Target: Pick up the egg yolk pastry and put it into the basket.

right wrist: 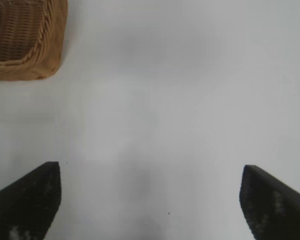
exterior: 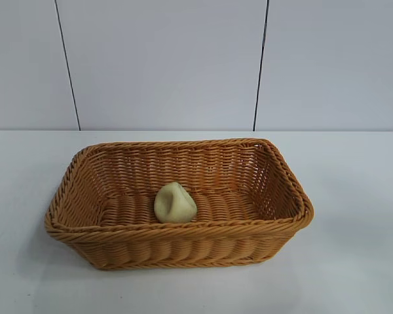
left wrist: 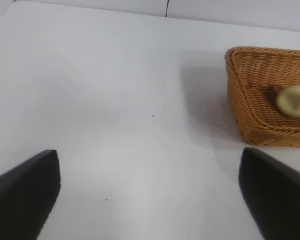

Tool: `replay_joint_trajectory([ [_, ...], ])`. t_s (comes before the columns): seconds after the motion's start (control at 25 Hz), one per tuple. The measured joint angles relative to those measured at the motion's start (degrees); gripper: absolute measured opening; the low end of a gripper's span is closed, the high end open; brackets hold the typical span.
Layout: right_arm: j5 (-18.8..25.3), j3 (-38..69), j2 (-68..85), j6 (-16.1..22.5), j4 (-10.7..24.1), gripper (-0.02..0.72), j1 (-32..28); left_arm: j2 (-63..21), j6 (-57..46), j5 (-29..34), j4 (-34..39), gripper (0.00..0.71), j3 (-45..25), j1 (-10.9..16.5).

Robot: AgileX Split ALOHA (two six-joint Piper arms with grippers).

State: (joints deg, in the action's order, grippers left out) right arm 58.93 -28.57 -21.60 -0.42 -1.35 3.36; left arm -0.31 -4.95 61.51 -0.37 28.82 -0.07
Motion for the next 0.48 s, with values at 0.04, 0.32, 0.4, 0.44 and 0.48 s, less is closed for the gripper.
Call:
replay_joint_trajectory([
  [0.04,0.0,0.0,1.3,0.0,0.0,0.695,0.0,0.0,0.0,0.0,0.0,0.695,0.0,0.0],
  [0.32,0.0,0.0,11.1,0.0,0.0,0.695,-0.5,0.0,0.0,0.0,0.0,0.695,0.0,0.0],
  [0.4,0.0,0.0,14.2,0.0,-0.1,0.695,-1.8,0.0,0.0,0.0,0.0,0.695,0.0,0.0],
  [0.44,0.0,0.0,15.9,0.0,-0.1,0.695,-2.6,0.0,0.0,0.0,0.0,0.695,0.0,0.0],
  [0.48,0.0,0.1,17.4,0.0,-0.1,0.695,-3.3,0.0,0.0,0.0,0.0,0.695,0.0,0.0],
])
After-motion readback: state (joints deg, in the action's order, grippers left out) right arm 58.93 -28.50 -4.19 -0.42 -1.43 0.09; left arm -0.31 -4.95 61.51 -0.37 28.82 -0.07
